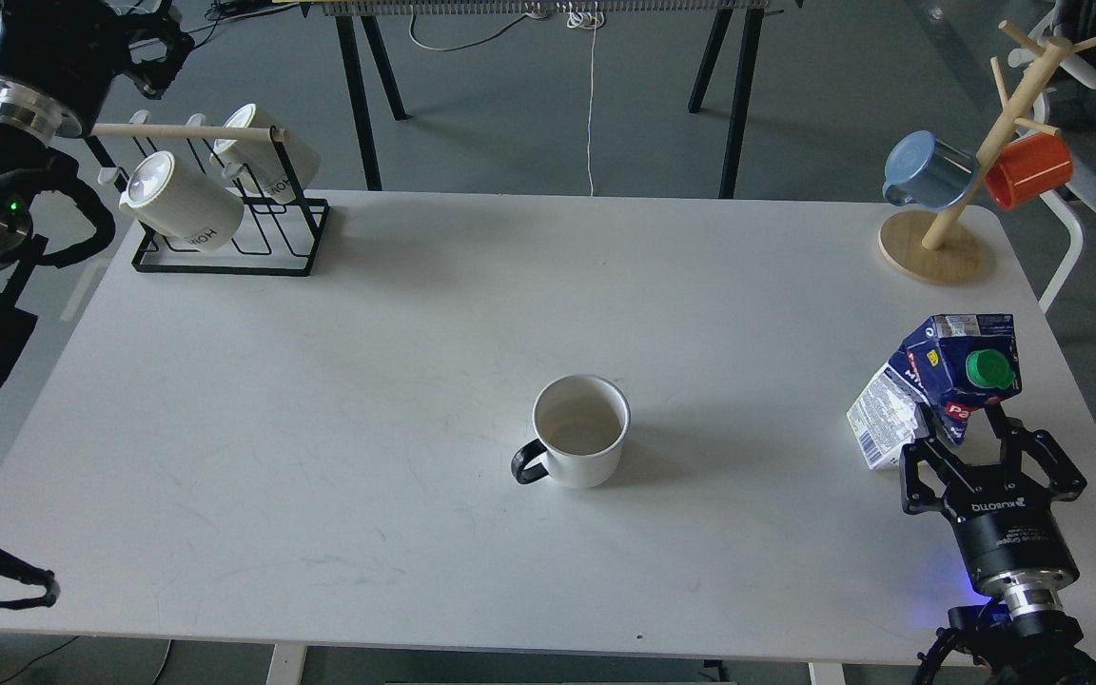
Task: Place cup and milk with both arms
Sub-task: 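Bring the right gripper to the milk carton and grasp it, then slide the milk carton with the right gripper next to the white mug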
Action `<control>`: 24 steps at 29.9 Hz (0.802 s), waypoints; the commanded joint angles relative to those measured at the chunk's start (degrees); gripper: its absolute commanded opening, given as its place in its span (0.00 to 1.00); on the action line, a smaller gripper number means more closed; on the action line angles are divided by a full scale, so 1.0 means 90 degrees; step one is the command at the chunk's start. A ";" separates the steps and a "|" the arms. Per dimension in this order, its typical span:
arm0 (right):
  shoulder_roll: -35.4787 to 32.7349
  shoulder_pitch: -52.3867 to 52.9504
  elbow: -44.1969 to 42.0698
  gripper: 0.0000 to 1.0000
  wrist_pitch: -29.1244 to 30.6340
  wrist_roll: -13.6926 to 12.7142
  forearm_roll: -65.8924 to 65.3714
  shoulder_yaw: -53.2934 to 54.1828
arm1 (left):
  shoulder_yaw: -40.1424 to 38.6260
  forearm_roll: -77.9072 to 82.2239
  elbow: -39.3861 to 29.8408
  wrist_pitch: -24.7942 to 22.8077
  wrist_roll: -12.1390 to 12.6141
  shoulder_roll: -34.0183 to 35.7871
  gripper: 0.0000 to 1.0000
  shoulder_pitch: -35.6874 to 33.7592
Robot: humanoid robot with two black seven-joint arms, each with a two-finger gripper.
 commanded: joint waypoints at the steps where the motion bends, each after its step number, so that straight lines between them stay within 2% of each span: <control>1: 0.0013 0.0072 -0.0049 0.28 0.0000 -0.0001 -0.0017 -0.0090 | 0.0012 0.0007 0.0001 0.0000 -0.0001 -0.0038 0.99 -0.0014; 3: 0.0072 0.0072 -0.0049 0.18 0.0000 -0.0001 -0.0027 -0.0100 | 0.0012 0.0007 0.0001 0.0000 -0.0001 -0.0048 0.99 -0.0014; 7: 0.0131 0.0043 -0.0039 0.11 0.0000 -0.0001 -0.0037 -0.0109 | 0.0012 0.0007 0.0001 0.0000 -0.0001 0.0001 0.99 -0.0024; 13: 0.0316 -0.0025 0.0204 0.09 0.0000 -0.0011 -0.0095 -0.0226 | 0.0012 0.0007 0.0001 0.0000 -0.0001 0.0030 0.99 -0.0024; 19: 0.0413 -0.0201 0.0927 0.09 0.0000 -0.0020 -0.0125 -0.0665 | 0.0012 0.0007 0.0001 0.0000 -0.0001 0.0030 0.99 -0.0034; 24: 0.0930 -0.0152 0.0967 0.09 0.0000 -0.0040 -0.0349 -0.0978 | 0.0031 0.0017 0.0001 0.0000 -0.0001 0.0001 0.99 -0.0034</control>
